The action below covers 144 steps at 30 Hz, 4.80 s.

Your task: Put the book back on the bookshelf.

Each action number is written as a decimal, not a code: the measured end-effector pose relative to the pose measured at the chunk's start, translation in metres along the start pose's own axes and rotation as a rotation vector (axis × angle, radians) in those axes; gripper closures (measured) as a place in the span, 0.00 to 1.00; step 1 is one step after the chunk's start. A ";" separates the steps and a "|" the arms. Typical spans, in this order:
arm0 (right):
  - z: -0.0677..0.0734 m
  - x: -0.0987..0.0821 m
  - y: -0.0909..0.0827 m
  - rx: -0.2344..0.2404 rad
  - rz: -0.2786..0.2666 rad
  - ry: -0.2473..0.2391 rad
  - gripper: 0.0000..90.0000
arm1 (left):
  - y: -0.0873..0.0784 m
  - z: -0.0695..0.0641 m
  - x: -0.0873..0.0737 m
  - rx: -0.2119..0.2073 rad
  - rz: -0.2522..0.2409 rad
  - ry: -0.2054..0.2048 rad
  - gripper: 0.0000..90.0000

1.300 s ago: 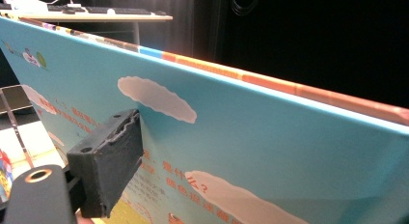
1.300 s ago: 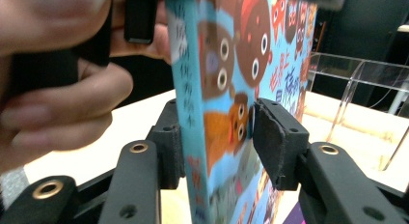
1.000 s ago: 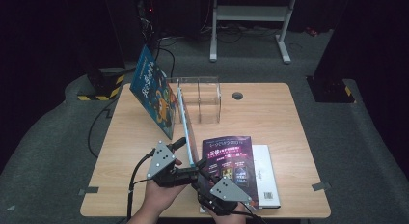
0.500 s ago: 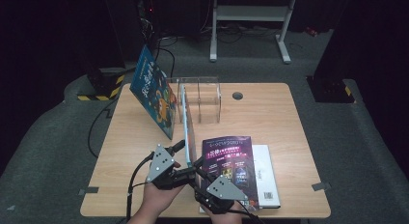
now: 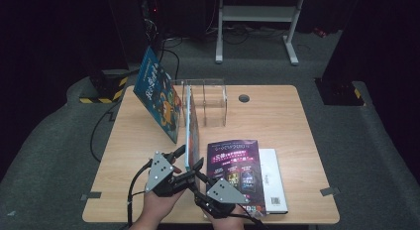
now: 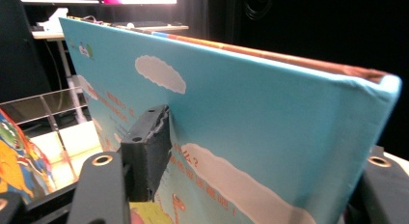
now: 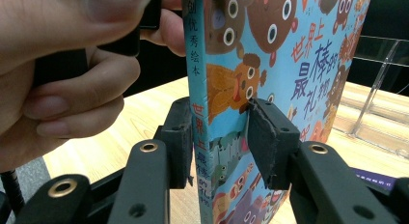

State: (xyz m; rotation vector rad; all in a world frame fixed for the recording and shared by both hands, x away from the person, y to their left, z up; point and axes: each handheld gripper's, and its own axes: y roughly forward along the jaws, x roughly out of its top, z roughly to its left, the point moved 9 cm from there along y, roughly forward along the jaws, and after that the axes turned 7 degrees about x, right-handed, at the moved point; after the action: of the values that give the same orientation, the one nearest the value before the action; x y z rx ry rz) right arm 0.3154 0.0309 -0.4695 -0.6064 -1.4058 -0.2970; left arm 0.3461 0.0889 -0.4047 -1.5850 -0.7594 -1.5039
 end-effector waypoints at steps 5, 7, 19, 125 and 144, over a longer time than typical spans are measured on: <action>0.000 0.001 0.002 0.007 0.002 -0.004 0.69 | -0.002 0.001 -0.006 0.019 0.020 0.018 0.47; 0.000 0.001 0.003 0.011 0.005 0.003 0.68 | -0.003 0.002 -0.008 0.016 0.021 0.007 0.49; 0.006 0.000 0.010 0.038 0.022 -0.006 0.68 | -0.006 0.011 -0.010 0.040 0.030 0.018 0.52; -0.159 -0.069 -0.152 -0.369 0.072 0.139 0.65 | -0.011 0.072 -0.004 0.114 0.085 0.017 0.84; -0.167 -0.072 -0.155 -0.375 0.088 0.154 0.64 | -0.003 0.071 0.005 0.126 0.049 0.031 0.86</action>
State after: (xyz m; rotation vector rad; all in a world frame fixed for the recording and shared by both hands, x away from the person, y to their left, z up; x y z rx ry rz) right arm 0.3586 -0.1999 -0.5137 -0.9297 -1.1786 -0.5322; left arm 0.3803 0.1512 -0.3973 -1.4735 -0.7771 -1.4146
